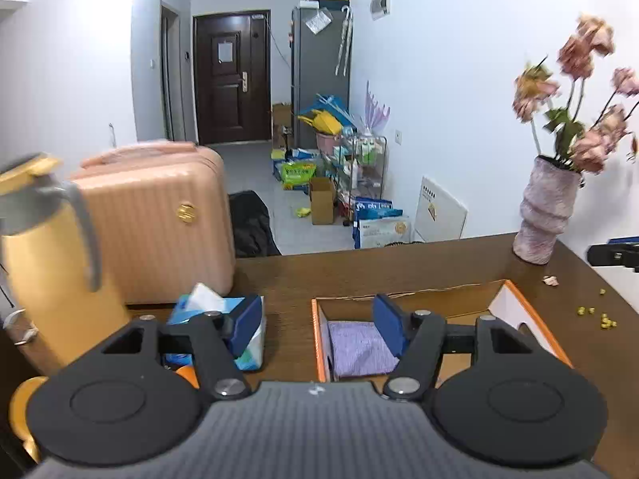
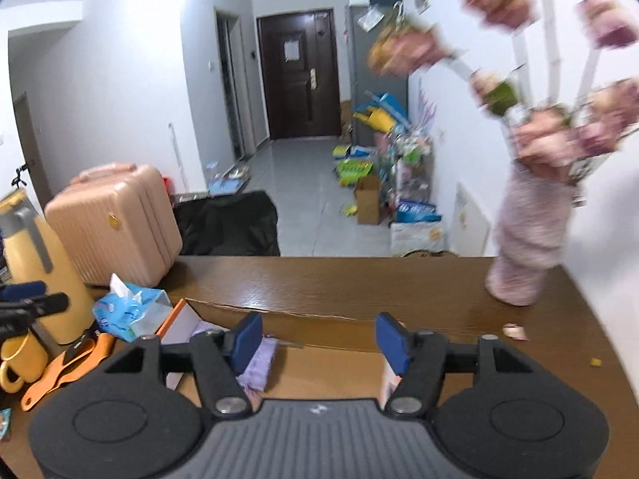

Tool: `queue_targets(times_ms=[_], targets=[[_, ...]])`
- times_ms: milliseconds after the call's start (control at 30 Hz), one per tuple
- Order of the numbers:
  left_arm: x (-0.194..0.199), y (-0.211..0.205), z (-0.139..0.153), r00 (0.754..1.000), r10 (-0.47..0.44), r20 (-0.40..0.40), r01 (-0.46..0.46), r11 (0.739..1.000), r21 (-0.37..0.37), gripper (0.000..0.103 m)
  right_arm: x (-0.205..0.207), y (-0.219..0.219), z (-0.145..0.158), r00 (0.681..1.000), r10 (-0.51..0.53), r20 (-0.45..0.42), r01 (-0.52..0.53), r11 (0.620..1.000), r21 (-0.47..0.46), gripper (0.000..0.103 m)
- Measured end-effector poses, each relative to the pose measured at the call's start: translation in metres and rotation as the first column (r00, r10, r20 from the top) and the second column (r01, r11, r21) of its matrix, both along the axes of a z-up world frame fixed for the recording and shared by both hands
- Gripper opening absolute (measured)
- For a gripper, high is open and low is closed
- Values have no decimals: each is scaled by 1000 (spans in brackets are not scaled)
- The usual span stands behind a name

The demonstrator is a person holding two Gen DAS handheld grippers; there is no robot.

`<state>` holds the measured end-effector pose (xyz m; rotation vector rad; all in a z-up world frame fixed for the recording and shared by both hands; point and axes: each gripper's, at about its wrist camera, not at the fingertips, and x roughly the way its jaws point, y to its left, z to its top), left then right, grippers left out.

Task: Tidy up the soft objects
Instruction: 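Withdraw both grippers from the box back over the table items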

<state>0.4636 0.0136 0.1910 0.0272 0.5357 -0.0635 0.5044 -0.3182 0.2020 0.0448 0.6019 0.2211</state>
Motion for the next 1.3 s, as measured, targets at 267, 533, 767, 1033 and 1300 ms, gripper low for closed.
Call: queue_targets(times_ms=[267, 533, 767, 1033, 1300], targets=[[-89, -5, 28, 997, -3, 73, 2, 1000, 12, 77, -102, -23, 22, 997, -23, 80, 22, 1000, 15, 73], [-173, 3, 5, 990, 36, 140, -37, 999, 8, 81, -192, -14, 6, 982, 12, 188, -15, 1000, 16, 77], [-275, 11, -34, 971, 35, 235, -32, 999, -16, 86, -288, -16, -28, 955, 17, 296, -29, 999, 37, 81], [-382, 18, -86, 940, 33, 339, -27, 999, -22, 97, -404, -13, -83, 911, 10, 411, -14, 1000, 8, 89], [-429, 24, -132, 951, -8, 308, -1, 1000, 28, 101, -482, 8, -147, 921, 54, 386, -41, 998, -42, 98]])
